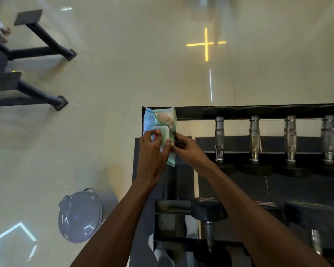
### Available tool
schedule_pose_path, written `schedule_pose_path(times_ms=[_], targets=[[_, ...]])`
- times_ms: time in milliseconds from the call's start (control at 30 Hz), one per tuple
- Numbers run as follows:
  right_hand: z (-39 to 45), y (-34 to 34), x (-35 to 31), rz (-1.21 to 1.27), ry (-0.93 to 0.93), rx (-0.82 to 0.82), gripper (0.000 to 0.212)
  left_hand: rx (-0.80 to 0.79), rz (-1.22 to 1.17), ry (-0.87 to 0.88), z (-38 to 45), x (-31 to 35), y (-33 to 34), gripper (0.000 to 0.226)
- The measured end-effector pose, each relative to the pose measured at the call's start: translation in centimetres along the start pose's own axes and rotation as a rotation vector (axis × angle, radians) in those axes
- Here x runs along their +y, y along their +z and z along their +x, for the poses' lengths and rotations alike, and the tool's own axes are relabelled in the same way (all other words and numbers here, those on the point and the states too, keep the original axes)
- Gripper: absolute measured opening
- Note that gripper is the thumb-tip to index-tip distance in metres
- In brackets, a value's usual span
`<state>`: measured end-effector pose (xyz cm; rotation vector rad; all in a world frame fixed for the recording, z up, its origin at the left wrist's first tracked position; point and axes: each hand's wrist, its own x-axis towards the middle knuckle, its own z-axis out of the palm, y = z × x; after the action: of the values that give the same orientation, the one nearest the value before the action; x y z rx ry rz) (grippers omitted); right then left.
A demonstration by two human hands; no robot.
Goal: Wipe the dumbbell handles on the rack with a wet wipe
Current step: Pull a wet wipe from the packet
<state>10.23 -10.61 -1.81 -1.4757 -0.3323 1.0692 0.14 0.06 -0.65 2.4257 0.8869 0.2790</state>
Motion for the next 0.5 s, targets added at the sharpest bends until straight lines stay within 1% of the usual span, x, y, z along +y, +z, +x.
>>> schedule_pose_path(times_ms=[200, 300, 367, 400, 500], targets=[[0.0, 0.0, -0.1, -0.093, -0.004, -0.028, 0.044, -0.044, -0.086, -0.009, 0.2, -0.2, -0.5, 0.043], [0.6, 0.2, 0.1, -0.188, 0.018, 0.027, 0.044, -0.036, -0.136, -0.021, 0.6, -0.3, -1.2, 0.034], [0.8, 0.2, 0.4, -0.217, 0.046, 0.042, 0.044, -0.024, -0.178, -0.026, 0.9, -0.8, -2.0, 0.033], [0.9, 0.1, 0.4, -0.228, 0.063, 0.041, 0.044, 0.0, -0.219, -0.057, 0.7, -1.4, -2.4, 0.033], [1.0, 0.1, 0.0, -0.242, 0.105, 0.059, 0.048, 0.057, -0.386, -0.254, -0.4, -4.4, -3.6, 0.041]])
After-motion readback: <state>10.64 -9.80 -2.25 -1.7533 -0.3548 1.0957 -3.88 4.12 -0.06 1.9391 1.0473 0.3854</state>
